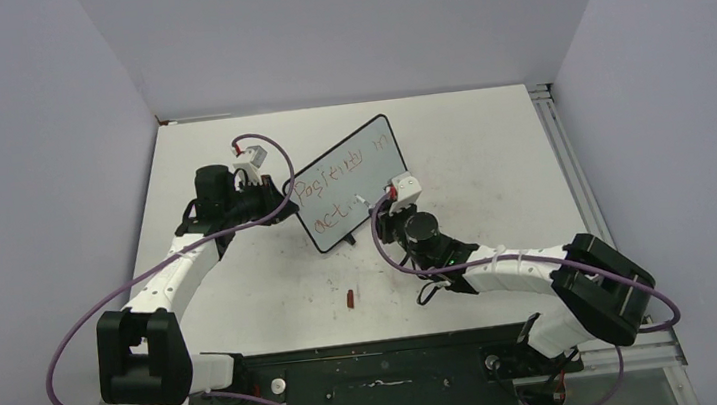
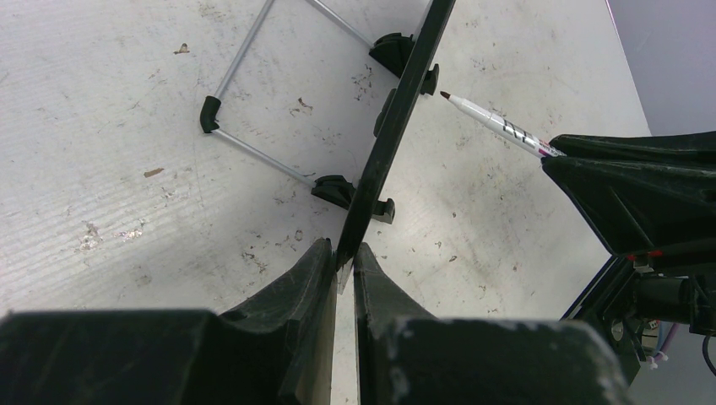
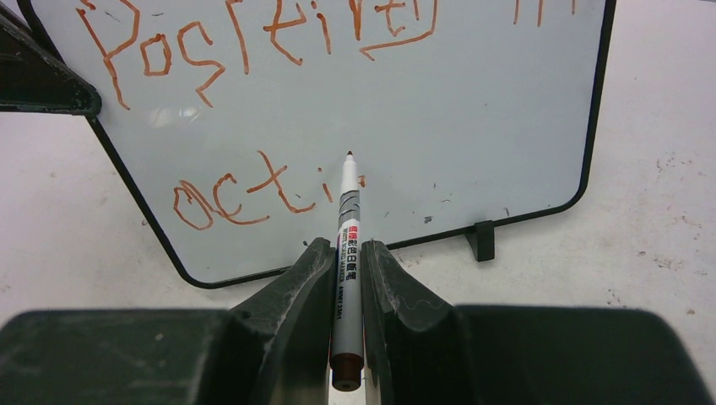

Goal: Write a sentence on the whiteboard

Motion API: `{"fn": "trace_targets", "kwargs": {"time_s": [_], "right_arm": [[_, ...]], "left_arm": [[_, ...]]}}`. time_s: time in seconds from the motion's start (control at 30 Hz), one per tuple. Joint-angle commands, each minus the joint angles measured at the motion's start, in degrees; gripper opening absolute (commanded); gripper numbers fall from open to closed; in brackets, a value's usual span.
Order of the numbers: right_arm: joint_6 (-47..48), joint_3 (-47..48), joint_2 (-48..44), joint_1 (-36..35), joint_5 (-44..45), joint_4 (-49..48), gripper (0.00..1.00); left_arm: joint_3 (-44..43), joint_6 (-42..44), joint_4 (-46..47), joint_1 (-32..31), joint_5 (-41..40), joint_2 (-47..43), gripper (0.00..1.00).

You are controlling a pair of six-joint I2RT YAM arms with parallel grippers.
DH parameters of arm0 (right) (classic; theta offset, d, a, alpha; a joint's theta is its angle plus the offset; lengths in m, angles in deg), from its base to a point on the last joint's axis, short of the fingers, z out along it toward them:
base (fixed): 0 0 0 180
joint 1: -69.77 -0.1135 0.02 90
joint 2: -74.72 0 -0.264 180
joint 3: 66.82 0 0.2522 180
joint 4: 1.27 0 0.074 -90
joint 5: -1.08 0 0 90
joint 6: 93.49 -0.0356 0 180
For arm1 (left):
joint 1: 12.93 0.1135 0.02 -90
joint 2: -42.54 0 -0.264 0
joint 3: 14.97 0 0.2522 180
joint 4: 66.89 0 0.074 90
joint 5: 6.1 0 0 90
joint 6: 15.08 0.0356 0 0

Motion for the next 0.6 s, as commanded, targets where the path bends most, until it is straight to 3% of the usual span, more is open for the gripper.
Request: {"fn": "trace_targets", "kwargs": {"time_s": [0.0,0.57], "right_arm": [[-0.82,1.16,0.78,0.21,-1.00,-1.35,0.05],[-0.69,2.33,3.38,0.16,-1.59,-1.59,0.05]], "left_arm": [[-2.34,0.04,-0.33,-0.19,0.30,-1.17,0.00],[-2.35,0.04,-0.35,-0.18,0.32,-0.97,0.00]]}}
